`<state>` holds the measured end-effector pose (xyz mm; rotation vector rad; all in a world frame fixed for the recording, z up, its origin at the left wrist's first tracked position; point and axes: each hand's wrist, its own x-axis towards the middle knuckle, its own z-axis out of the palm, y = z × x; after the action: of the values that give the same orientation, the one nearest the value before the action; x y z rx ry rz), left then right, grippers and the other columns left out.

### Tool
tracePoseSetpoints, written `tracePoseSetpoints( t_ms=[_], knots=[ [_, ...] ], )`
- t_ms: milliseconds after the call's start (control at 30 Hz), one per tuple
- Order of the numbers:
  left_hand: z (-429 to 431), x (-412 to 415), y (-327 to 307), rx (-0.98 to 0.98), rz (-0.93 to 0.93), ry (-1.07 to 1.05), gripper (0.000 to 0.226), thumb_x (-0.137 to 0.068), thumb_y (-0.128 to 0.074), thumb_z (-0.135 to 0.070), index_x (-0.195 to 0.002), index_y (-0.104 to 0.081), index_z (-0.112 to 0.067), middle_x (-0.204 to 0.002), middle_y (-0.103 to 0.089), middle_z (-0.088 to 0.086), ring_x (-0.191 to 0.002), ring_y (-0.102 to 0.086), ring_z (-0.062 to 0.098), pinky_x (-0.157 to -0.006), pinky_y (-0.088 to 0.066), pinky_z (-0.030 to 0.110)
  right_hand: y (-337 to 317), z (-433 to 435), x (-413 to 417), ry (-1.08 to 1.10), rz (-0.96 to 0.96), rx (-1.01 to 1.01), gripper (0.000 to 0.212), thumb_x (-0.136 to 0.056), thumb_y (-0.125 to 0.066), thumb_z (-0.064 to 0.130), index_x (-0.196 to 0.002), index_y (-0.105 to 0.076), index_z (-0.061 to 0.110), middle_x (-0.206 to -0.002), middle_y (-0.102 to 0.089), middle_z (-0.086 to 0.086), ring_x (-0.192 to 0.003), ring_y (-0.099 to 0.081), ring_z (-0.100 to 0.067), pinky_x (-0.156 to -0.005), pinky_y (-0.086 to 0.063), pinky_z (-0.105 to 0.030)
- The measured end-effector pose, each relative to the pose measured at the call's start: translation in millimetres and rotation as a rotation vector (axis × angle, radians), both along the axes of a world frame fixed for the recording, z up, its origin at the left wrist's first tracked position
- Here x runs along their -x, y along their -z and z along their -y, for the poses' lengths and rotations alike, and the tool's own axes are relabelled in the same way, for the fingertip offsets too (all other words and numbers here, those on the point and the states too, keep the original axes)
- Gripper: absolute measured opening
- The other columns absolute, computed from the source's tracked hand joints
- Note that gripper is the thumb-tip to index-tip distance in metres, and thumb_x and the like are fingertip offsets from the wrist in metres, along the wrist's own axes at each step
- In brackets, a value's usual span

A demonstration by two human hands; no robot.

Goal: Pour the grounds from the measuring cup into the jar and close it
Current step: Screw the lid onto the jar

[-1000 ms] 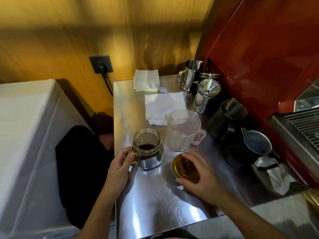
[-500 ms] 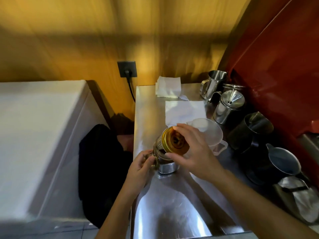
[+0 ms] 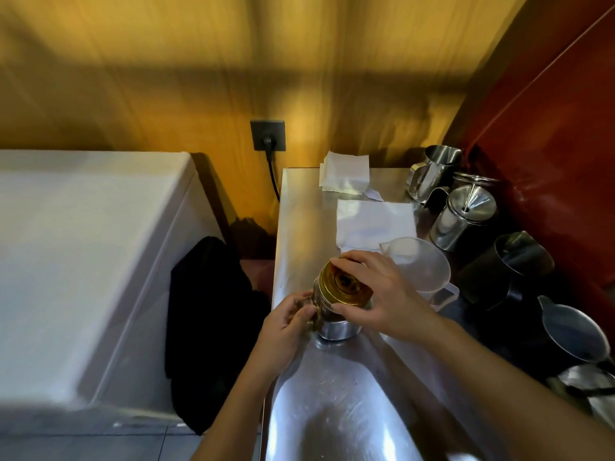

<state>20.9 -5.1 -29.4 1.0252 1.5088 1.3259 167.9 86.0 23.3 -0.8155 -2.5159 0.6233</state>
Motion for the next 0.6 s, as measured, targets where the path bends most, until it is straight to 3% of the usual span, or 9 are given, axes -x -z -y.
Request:
tracePoseSetpoints(
  t_ms=[167,367,600],
  knots=[
    [-1.0,5.4,2.8,0.023,-0.025,0.010,0.016,-0.093,-0.047,-0.005,-0.097,-0.059,-0.015,-0.089,-0.063,-0.008,-0.078,-0.060,-0.016,-0.064,-0.044,-0.001,-1.1,-7.3,0.0,-0.055,0.037,0.004,0.058,-0.072,-0.070,0.036,-0.124,-0.055,0.016,-0.122,-0.055,-0.010,-0.111,-0.046,-0.024,-0.094,-0.036,-0.033],
    [-2.6,9.3,8.0,0.070,-0.169,0.036,0.021,-0.094,-0.048,-0.021,-0.091,-0.055,-0.040,-0.092,-0.060,-0.021,-0.085,-0.056,-0.018,-0.068,-0.041,-0.005,-6.0,-21.4,-2.6,-0.176,0.118,0.072,0.057,-0.076,-0.073,0.036,-0.128,-0.051,0.026,-0.130,-0.048,0.000,-0.115,-0.039,-0.011,-0.096,-0.035,-0.024],
    [-1.7,12.0,7.0,0.055,-0.175,0.064,0.027,-0.095,-0.047,-0.020,-0.096,-0.054,-0.046,-0.093,-0.062,-0.028,-0.091,-0.056,-0.017,-0.070,-0.041,-0.004,-15.0,-36.4,-2.1,-0.278,0.253,0.092,0.059,-0.079,-0.069,0.041,-0.132,-0.044,0.033,-0.136,-0.042,0.004,-0.118,-0.033,-0.005,-0.090,-0.026,-0.005]
  ],
)
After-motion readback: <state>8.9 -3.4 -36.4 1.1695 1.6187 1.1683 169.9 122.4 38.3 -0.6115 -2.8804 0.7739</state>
